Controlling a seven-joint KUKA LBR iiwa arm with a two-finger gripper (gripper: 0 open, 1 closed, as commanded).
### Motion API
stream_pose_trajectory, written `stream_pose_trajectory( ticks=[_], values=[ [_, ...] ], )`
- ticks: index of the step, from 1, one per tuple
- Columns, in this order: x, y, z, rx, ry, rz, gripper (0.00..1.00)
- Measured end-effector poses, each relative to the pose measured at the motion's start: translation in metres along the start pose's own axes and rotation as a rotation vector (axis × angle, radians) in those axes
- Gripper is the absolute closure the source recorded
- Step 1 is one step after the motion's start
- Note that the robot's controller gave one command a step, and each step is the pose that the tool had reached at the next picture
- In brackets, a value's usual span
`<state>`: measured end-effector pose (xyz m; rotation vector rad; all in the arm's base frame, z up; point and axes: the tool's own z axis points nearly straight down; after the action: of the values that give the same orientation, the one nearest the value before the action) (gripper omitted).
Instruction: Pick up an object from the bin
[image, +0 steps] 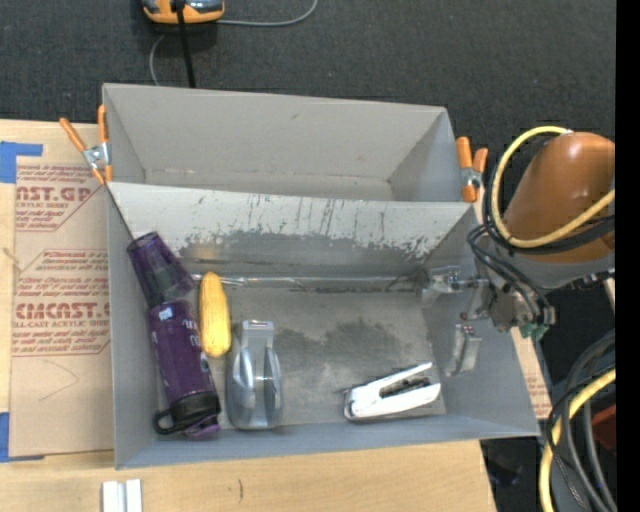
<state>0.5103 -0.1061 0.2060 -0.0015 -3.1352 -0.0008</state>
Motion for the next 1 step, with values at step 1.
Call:
stream_pose_trajectory(
  ticks=[1],
  values=[
    [-0.0018, 0.0005, -0.0042, 0.001, -0.008, -0.001, 0.0]
  ],
)
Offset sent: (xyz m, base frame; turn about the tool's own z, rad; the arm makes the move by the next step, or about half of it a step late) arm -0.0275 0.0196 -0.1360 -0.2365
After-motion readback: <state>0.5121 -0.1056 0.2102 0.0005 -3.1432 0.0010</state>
